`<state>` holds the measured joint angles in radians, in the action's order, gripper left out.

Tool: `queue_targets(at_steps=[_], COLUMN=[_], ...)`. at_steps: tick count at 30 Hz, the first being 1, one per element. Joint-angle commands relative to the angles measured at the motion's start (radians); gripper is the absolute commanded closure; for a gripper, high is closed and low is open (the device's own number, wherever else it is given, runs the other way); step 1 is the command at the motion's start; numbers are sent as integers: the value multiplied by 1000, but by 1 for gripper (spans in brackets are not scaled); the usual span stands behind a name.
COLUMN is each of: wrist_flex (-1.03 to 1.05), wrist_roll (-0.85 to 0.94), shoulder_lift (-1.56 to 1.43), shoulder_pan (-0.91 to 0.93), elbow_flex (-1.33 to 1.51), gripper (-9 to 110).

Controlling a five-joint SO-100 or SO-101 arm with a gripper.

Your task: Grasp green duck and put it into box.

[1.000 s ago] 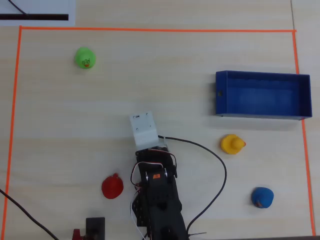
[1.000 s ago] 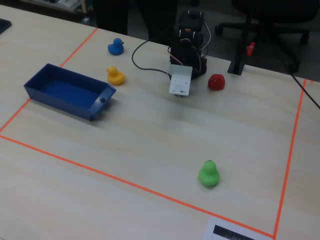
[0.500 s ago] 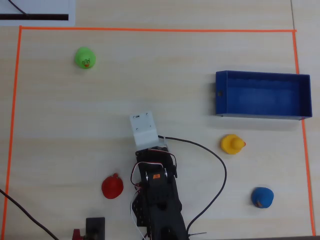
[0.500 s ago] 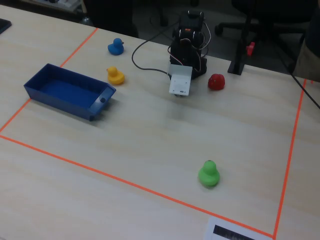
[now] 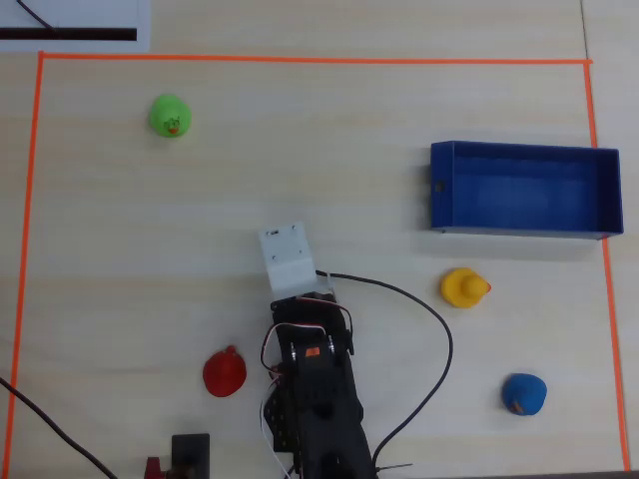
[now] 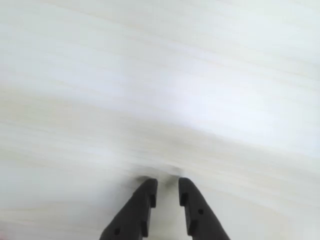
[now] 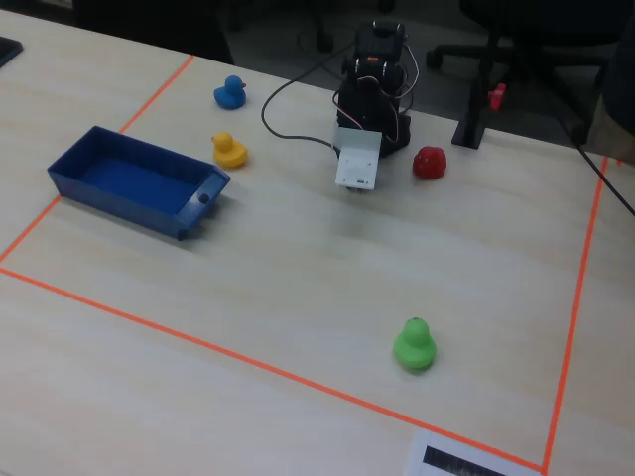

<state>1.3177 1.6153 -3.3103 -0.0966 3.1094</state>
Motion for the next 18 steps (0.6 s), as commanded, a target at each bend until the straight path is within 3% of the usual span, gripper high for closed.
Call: queue_targets(at_steps=[1, 8, 11, 18], wrist_flex=[28, 28, 28, -29], wrist_roll=[-5, -5, -5, 61], shoulder_lift=[0, 0, 0, 8], shoulder_pan=[8, 14, 18, 28], elbow_flex=[2, 2, 2, 2], gripper=[98, 94, 101, 101])
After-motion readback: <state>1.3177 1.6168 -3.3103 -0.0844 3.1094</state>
